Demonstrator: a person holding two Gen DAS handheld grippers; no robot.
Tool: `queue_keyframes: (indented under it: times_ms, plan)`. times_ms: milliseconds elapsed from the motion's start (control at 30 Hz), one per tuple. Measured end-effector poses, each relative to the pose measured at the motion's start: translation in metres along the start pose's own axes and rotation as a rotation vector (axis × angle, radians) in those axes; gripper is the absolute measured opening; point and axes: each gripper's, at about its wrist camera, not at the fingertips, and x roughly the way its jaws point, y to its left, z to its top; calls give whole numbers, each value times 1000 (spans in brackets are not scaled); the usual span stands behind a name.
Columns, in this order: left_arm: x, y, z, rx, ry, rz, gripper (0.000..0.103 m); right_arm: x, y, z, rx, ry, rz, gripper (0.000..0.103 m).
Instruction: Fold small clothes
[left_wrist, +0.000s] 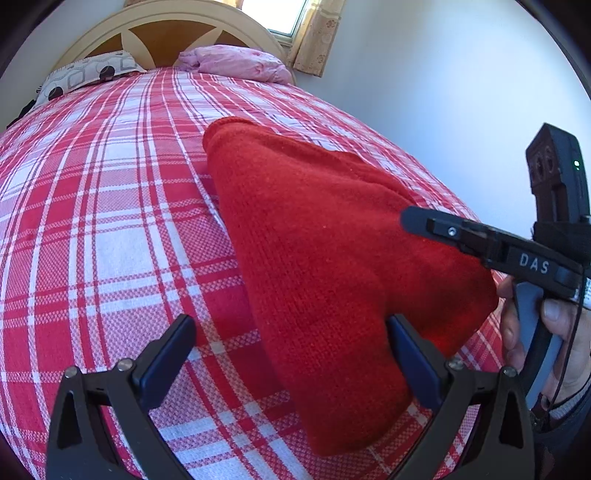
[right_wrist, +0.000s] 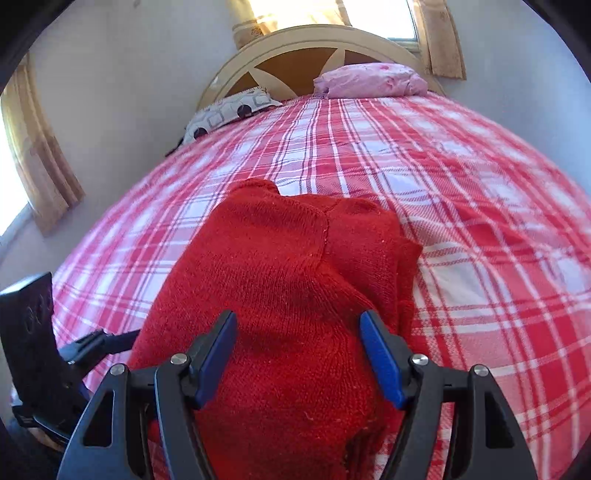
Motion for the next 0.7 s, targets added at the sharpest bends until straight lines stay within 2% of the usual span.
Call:
queue_keyframes:
  times_ms: [67, 133, 233, 333, 500, 700]
  plan:
    - [0, 1, -1, -5, 2, -5, 103, -1, -2, -1, 9, 4, -11, 69]
    - [0, 0, -1, -3, 4, -5, 103, 6, -7, -7, 19, 52, -16, 69]
    - [0, -2, -1, 4, 5, 2, 103, 6, -12, -17, -3, 51, -41, 70]
    - [0, -2, -2, 4, 7, 0, 103, 8, -29, -23, 90, 70, 28, 71]
    - [-1, -1, -1, 0, 3, -3, 103, 4, -32, -24, 87, 59, 52, 71]
    - [-15, 4, -3, -24, -75, 12, 103, -10, -45, -25, 137, 17, 82, 71]
